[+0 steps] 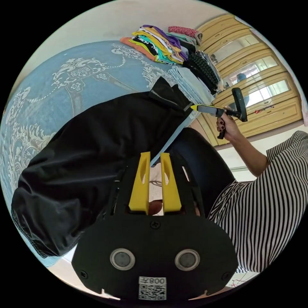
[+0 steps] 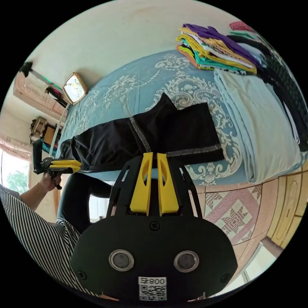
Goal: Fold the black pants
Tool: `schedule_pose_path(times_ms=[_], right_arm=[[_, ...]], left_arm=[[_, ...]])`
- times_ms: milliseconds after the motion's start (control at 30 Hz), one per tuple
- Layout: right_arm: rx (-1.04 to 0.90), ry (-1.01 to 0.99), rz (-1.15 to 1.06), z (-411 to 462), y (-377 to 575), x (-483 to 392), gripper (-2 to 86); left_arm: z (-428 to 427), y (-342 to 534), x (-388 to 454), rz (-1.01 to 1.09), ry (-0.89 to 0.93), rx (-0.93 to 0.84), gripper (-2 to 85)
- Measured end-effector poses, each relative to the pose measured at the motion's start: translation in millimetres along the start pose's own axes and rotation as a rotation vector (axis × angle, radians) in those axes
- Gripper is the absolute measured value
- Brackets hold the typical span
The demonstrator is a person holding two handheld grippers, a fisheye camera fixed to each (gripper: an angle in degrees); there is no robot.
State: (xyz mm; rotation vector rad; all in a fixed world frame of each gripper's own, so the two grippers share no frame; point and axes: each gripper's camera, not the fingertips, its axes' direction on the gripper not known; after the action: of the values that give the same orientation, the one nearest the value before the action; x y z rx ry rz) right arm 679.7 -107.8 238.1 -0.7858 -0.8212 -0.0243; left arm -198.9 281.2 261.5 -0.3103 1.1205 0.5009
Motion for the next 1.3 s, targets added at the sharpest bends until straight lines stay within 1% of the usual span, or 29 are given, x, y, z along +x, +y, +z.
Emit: schedule_pose_path(times_ms=[67, 167, 233, 333, 433, 533, 600, 667, 767, 833, 900, 1033, 1133, 1200, 1300], right_arm=[[0.037, 0.091, -0.172, 9.0, -14.9, -45.1, 5.4], [0.012, 0.221, -0.322, 46.9, -27.3, -84.3, 6.5], [-0.02, 0.266, -0.368, 69.7, -29.0, -94.8, 7.0], [-0.06, 0.296, -0.392, 94.8, -25.9, -99.6, 6.6], [-0.043, 0.34, -0.374, 102.1, -19.2, -96.7, 3.5], [-0.009, 0.323, -0.336, 95.4, -11.5, -87.8, 1.5], [0.034, 0.269, -0.281, 80.1, -5.9, -75.4, 0.9], [0.122, 0.181, -0.183, 51.9, 5.1, -51.0, 0.6], [0.183, 0.101, -0.094, 29.0, 21.0, -19.4, 0.4], [0.212, 0.062, -0.056, 19.5, 31.3, -2.4, 0.3], [0.227, 0.04, -0.016, 12.6, 40.5, 13.5, 0.3], [0.244, -0.001, 0.064, 6.3, 58.4, 45.1, 0.4], [0.244, -0.01, 0.109, 5.2, 67.3, 63.8, 0.4], [0.248, -0.018, 0.128, 3.9, 71.7, 74.0, 0.4], [0.255, -0.038, 0.146, -0.2, 78.5, 87.8, 0.3]], left_arm=[[9.9, -21.1, -10.9, 0.007, 0.03, 0.023, 7.0], [30.3, -59.6, -28.1, 0.023, 0.055, 0.045, 7.7], [43.9, -80.5, -37.9, 0.025, 0.045, 0.038, 7.9], [65.2, -108.7, -55.9, 0.025, 0.08, 0.032, 8.1], [86.4, -129.0, -72.7, 0.021, 0.105, 0.019, 8.1], [105.3, -142.9, -86.0, 0.013, 0.113, 0.015, 8.0], [119.2, -154.1, -94.7, 0.003, 0.135, 0.026, 7.9], [130.3, -164.4, -98.6, 0.004, 0.16, 0.036, 7.9], [153.6, -186.6, -98.7, 0.031, 0.192, 0.028, 7.9], [169.6, -201.8, -94.8, 0.063, 0.181, 0.015, 8.0], [191.3, -221.3, -86.9, 0.114, 0.153, -0.003, 8.2], [227.5, -247.1, -77.9, 0.157, 0.162, -0.041, 8.0], [259.7, -261.6, -67.5, 0.199, 0.121, -0.104, 6.1], [279.5, -266.8, -61.8, 0.209, 0.123, -0.138, 3.2], [286.0, -265.2, -55.7, 0.209, 0.132, -0.104, 1.4]])
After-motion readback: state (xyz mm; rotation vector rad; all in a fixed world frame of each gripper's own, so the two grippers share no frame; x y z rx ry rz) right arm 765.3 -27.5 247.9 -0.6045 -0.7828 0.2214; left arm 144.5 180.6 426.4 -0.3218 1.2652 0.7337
